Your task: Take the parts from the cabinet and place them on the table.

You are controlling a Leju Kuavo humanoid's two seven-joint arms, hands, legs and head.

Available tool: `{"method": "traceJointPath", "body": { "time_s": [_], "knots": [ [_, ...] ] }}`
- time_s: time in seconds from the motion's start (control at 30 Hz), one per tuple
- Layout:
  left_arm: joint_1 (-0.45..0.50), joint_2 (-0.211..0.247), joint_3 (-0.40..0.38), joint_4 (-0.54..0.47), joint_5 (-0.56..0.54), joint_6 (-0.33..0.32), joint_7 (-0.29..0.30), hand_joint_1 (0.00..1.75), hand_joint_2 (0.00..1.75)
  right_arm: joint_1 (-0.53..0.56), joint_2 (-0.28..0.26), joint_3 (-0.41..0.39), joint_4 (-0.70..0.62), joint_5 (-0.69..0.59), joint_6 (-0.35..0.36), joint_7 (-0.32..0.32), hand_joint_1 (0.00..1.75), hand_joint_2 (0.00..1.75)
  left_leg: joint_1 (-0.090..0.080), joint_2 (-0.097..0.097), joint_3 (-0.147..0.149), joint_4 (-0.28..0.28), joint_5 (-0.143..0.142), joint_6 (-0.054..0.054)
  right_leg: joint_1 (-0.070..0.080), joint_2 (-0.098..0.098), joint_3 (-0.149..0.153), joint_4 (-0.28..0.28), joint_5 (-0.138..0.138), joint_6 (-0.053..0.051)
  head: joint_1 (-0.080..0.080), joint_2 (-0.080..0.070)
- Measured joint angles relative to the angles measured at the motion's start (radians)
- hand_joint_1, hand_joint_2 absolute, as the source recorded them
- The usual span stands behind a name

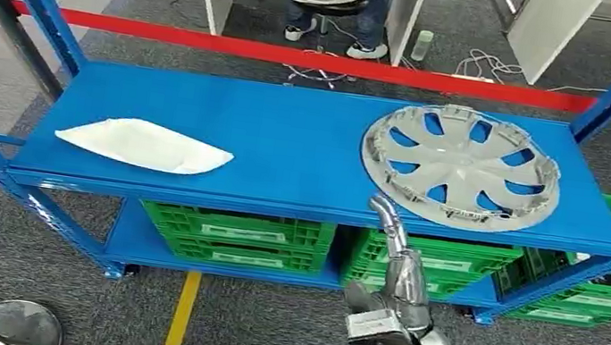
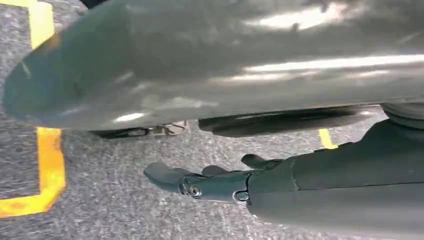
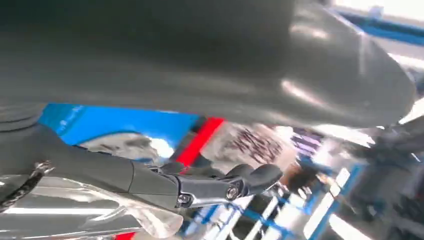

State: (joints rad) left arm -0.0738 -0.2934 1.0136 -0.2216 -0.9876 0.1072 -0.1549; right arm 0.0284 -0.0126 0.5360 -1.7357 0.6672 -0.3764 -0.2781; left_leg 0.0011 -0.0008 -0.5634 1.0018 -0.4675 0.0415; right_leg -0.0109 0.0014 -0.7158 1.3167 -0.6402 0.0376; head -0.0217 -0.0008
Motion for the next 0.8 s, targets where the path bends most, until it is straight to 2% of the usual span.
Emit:
{"method": "traceJointPath", "body": {
  "time_s": [0.03, 0.07, 0.1, 0.13, 0.17, 0.2, 0.23, 0.3, 0.33, 0.37, 0.4, 0.47, 0.5, 0.53, 0.57, 0.63, 0.67, 0.7, 0.73, 0.8],
  "knots": [
    [0.000, -0.002, 0.000, 0.000, 0.000, -0.003, 0.005, 0.00, 0.00, -0.011, -0.008, -0.005, 0.011, 0.004, 0.025, 0.013, 0.00, 0.00, 0.000, 0.000, 0.001, 0.000, -0.001, 0.000, -0.001, 0.000, -0.005, -0.004, 0.020, 0.001, -0.001, 0.000],
    [0.000, -0.003, 0.000, 0.000, 0.000, -0.006, 0.008, 0.00, 0.00, -0.024, -0.012, -0.008, 0.022, 0.007, 0.047, 0.025, 0.00, 0.00, 0.000, -0.001, 0.002, 0.000, -0.001, 0.000, -0.001, 0.000, 0.005, -0.030, 0.045, 0.002, 0.000, 0.000],
    [0.000, -0.005, -0.001, 0.000, 0.000, -0.009, 0.010, 0.00, 0.00, -0.057, -0.017, -0.011, 0.042, 0.010, 0.072, 0.037, 0.00, 0.00, 0.001, -0.002, 0.005, 0.002, -0.003, -0.002, -0.003, -0.001, 0.051, -0.136, 0.114, 0.002, 0.000, 0.000],
    [0.000, -0.006, -0.004, 0.000, 0.000, -0.017, 0.010, 0.00, 0.00, -0.079, -0.023, -0.014, 0.066, 0.014, 0.090, 0.046, 0.00, 0.00, 0.002, -0.002, 0.008, 0.003, -0.006, -0.006, -0.006, -0.002, 0.096, -0.230, 0.160, 0.003, 0.000, 0.000],
    [0.001, -0.006, -0.005, 0.000, 0.000, -0.019, 0.010, 0.00, 0.00, -0.105, -0.026, -0.015, 0.085, 0.016, 0.103, 0.051, 0.00, 0.00, 0.001, -0.002, 0.008, 0.006, -0.010, -0.012, -0.007, -0.002, 0.123, -0.288, 0.163, 0.003, 0.001, 0.000],
    [0.000, -0.005, -0.005, 0.000, 0.000, -0.021, 0.010, 0.00, 0.00, -0.143, -0.026, -0.014, 0.118, 0.023, 0.121, 0.058, 0.00, 0.00, -0.008, -0.002, -0.001, 0.017, -0.014, -0.018, -0.005, 0.002, 0.136, -0.304, 0.155, -0.004, 0.007, 0.000],
    [0.001, -0.005, -0.005, 0.000, -0.001, -0.024, 0.010, 0.00, 0.00, -0.166, -0.027, -0.014, 0.143, 0.027, 0.132, 0.067, 0.00, 0.00, -0.008, -0.002, -0.004, 0.015, -0.011, -0.021, -0.005, 0.004, 0.133, -0.297, 0.157, -0.012, 0.003, 0.000],
    [0.001, -0.004, -0.006, 0.000, -0.008, -0.027, 0.011, 0.00, 0.00, -0.220, -0.028, -0.014, 0.203, 0.034, 0.162, 0.088, 0.00, 0.00, -0.006, -0.001, -0.003, 0.015, -0.009, -0.025, -0.001, 0.006, 0.129, -0.296, 0.158, -0.020, 0.004, 0.000],
    [0.000, -0.003, -0.007, 0.000, -0.010, -0.028, 0.011, 0.00, 0.00, -0.246, -0.029, -0.014, 0.228, 0.033, 0.178, 0.098, 0.00, 0.00, -0.005, -0.002, -0.003, 0.019, -0.014, -0.028, -0.007, 0.006, 0.130, -0.299, 0.161, -0.027, 0.003, 0.000],
    [0.000, -0.002, -0.007, 0.000, -0.012, -0.030, 0.012, 0.00, 0.00, -0.287, -0.029, -0.013, 0.271, 0.030, 0.196, 0.112, 0.00, 0.00, -0.004, -0.002, -0.011, 0.039, -0.034, -0.037, -0.009, 0.005, 0.132, -0.300, 0.162, -0.032, 0.000, 0.000],
    [0.000, -0.002, -0.007, 0.000, -0.015, -0.031, 0.012, 0.00, 0.00, -0.312, -0.029, -0.013, 0.300, 0.028, 0.200, 0.119, 0.00, 0.00, -0.002, -0.002, -0.035, 0.090, -0.065, -0.044, -0.009, 0.004, 0.132, -0.300, 0.161, -0.038, -0.007, 0.000],
    [0.001, -0.001, -0.007, 0.000, -0.015, -0.032, 0.013, 0.00, 0.00, -0.359, -0.029, -0.017, 0.371, 0.039, 0.190, 0.148, 0.00, 0.00, 0.001, -0.002, -0.115, 0.257, -0.133, -0.051, -0.008, 0.002, 0.132, -0.300, 0.160, -0.040, -0.006, 0.000],
    [0.002, -0.001, -0.007, 0.000, -0.016, -0.034, 0.013, 0.00, 0.00, -0.373, -0.029, -0.018, 0.400, 0.052, 0.176, 0.154, 0.00, 0.00, 0.001, -0.002, -0.144, 0.310, -0.144, -0.052, -0.007, 0.000, 0.132, -0.300, 0.159, -0.041, -0.006, 0.000],
    [0.003, -0.001, -0.007, 0.000, -0.018, -0.035, 0.013, 0.00, 0.00, -0.392, -0.029, -0.021, 0.434, 0.073, 0.152, 0.155, 0.00, 0.00, 0.001, -0.002, -0.153, 0.319, -0.131, -0.051, -0.007, 0.000, 0.133, -0.299, 0.159, -0.042, -0.005, 0.000],
    [0.003, 0.000, -0.007, 0.000, -0.019, -0.037, 0.013, 0.00, 0.00, -0.415, -0.029, -0.024, 0.469, 0.095, 0.128, 0.155, 0.00, 0.00, 0.001, -0.002, -0.142, 0.288, -0.097, -0.047, -0.006, 0.001, 0.134, -0.299, 0.159, -0.042, -0.007, 0.000],
    [0.002, 0.000, -0.007, 0.000, -0.026, -0.037, 0.010, 0.00, 0.00, -0.452, -0.029, -0.037, 0.531, 0.133, 0.082, 0.155, 0.00, 0.00, -0.001, -0.002, -0.079, 0.134, 0.001, -0.032, -0.003, 0.003, 0.140, -0.299, 0.157, -0.041, -0.006, 0.000],
    [0.003, 0.000, -0.007, 0.000, -0.027, -0.037, 0.008, 0.00, 0.00, -0.468, -0.029, -0.043, 0.552, 0.150, 0.057, 0.148, 0.00, 0.00, -0.005, -0.002, -0.049, 0.058, 0.033, -0.021, -0.004, 0.003, 0.141, -0.300, 0.155, -0.039, -0.005, 0.000],
    [0.002, 0.002, -0.007, 0.000, -0.029, -0.037, 0.008, 0.00, 0.00, -0.486, -0.029, -0.049, 0.581, 0.165, 0.042, 0.140, 0.00, 0.00, -0.008, -0.001, -0.040, 0.047, 0.020, -0.017, 0.002, 0.003, 0.138, -0.300, 0.155, -0.036, -0.004, 0.000],
    [0.002, 0.002, -0.007, 0.000, -0.031, -0.037, 0.007, 0.00, 0.00, -0.500, -0.029, -0.054, 0.607, 0.173, 0.043, 0.140, 0.00, 0.00, -0.010, -0.001, -0.035, 0.029, 0.016, -0.014, 0.001, 0.005, 0.135, -0.299, 0.156, -0.031, -0.007, 0.000],
    [0.002, 0.002, -0.008, 0.000, -0.035, -0.039, 0.004, 0.00, 0.00, -0.527, -0.029, -0.069, 0.661, 0.188, 0.074, 0.167, 0.00, 0.00, -0.012, -0.002, -0.038, 0.027, 0.012, -0.012, -0.002, 0.002, 0.132, -0.303, 0.160, -0.021, -0.005, 0.000]
  ]
}}
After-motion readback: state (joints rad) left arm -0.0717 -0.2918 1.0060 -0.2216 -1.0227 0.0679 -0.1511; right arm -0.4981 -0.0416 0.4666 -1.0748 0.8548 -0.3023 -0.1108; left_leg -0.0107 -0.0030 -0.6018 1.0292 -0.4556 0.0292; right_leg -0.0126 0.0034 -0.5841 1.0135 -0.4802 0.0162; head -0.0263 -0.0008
